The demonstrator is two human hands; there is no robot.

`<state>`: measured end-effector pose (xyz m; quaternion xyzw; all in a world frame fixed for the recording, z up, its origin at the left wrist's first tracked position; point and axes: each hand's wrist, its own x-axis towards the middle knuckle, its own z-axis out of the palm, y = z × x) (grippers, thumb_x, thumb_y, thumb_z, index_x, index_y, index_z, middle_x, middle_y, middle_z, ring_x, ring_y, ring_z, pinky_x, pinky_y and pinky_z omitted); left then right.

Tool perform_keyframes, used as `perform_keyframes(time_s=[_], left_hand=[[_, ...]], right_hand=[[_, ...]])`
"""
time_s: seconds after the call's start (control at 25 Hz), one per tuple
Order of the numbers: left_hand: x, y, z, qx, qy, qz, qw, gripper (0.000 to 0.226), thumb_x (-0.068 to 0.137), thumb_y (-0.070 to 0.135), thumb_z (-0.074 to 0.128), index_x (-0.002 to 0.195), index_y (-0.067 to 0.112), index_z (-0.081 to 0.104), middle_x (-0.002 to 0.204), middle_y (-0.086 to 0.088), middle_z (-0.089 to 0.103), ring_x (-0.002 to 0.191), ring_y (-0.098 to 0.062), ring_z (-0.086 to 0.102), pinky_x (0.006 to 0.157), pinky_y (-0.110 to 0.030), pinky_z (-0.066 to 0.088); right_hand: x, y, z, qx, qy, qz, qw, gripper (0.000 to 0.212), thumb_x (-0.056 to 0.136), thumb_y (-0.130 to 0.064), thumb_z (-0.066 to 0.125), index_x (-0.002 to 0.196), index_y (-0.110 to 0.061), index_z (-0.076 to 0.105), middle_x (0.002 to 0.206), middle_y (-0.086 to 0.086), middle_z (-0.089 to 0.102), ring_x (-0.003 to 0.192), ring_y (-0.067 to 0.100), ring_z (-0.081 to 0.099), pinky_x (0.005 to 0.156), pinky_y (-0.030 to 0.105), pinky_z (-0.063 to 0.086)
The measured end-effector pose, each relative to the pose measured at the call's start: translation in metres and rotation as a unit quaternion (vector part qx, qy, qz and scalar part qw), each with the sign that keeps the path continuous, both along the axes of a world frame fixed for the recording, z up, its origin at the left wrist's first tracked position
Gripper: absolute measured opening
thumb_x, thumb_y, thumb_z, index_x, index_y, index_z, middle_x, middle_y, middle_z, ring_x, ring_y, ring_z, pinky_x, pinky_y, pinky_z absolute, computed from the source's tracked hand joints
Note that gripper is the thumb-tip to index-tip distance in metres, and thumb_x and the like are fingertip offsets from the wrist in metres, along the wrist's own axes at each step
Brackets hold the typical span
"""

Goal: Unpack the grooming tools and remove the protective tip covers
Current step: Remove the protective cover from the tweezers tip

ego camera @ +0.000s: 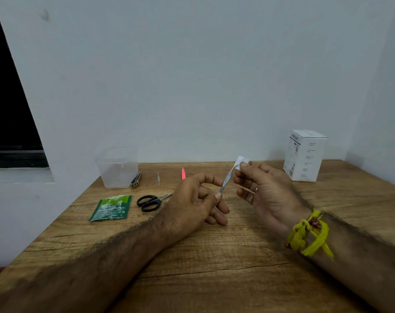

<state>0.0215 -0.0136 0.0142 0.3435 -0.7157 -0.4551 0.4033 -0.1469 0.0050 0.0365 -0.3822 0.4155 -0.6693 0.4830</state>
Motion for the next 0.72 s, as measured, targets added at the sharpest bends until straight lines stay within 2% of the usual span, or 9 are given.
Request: perform_keyframes(time_s=[0.16,0.28,0.36,0.52,0.6,0.72], left_hand=[[-0.0004,0.0008,0.0004,-0.005,-0.008,-0.002,1.0,0.017,0.101,0.008,0.057,0.114,0.019,0.056,0.083,-0.011,0.078,0.067,-0.025,0.076,0.06,-0.026,0.059],[-0.001,0.0012,0.0002,-0.008,-0.01,0.002,1.0,0.017,0.101,0.008,0.058,0.113,0.02,0.057,0.083,-0.011,0.078,0.067,-0.025,0.076,0.059,-0.026,0.059],[-0.0013,0.0017,0.0,-0.01,-0.01,0.005,1.0,0.017,0.101,0.008,0.058,0.111,0.022,0.058,0.083,-0.01,0.078,0.066,-0.025,0.076,0.059,-0.026,0.058],[-0.0019,0.0018,0.0004,-0.011,-0.012,0.009,1.0,0.018,0.101,0.009,0.058,0.111,0.024,0.059,0.082,-0.009,0.078,0.066,-0.025,0.076,0.059,-0.026,0.058],[-0.0019,0.0015,0.0006,-0.01,-0.012,0.01,1.0,0.018,0.101,0.009,0.058,0.11,0.024,0.058,0.083,-0.009,0.078,0.067,-0.025,0.076,0.06,-0.027,0.059],[-0.0021,0.0023,0.0003,-0.007,-0.011,0.01,1.0,0.018,0.101,0.008,0.058,0.111,0.024,0.058,0.083,-0.01,0.078,0.066,-0.024,0.076,0.059,-0.026,0.059]], right_hand=[[0.0027,0.0007,-0.0012,0.003,0.01,-0.004,1.0,0.011,0.092,-0.012,0.066,0.081,-0.011,0.069,0.078,0.003,0.07,0.073,0.013,0.065,0.06,0.027,0.05],[0.0042,0.0023,-0.0035,-0.011,0.028,-0.038,0.999,0.005,0.091,-0.013,0.068,0.089,-0.009,0.071,0.082,0.005,0.072,0.076,0.013,0.068,0.062,0.028,0.051],[0.0056,0.0029,-0.006,-0.019,0.036,-0.071,0.997,0.009,0.09,-0.012,0.069,0.096,-0.007,0.071,0.085,0.007,0.074,0.076,0.013,0.069,0.064,0.03,0.052],[0.0085,0.0041,-0.0073,-0.019,0.02,-0.096,0.995,0.005,0.09,-0.011,0.07,0.094,-0.009,0.07,0.082,0.004,0.075,0.073,0.012,0.07,0.062,0.03,0.052],[0.0093,0.0047,-0.0065,-0.014,0.008,-0.077,0.997,0.003,0.09,-0.011,0.069,0.092,-0.01,0.07,0.082,0.003,0.075,0.073,0.011,0.07,0.06,0.028,0.051],[0.0069,0.0039,-0.0043,0.018,-0.019,0.004,1.0,0.004,0.091,-0.012,0.067,0.091,-0.011,0.071,0.083,0.002,0.075,0.073,0.011,0.07,0.06,0.027,0.051]])
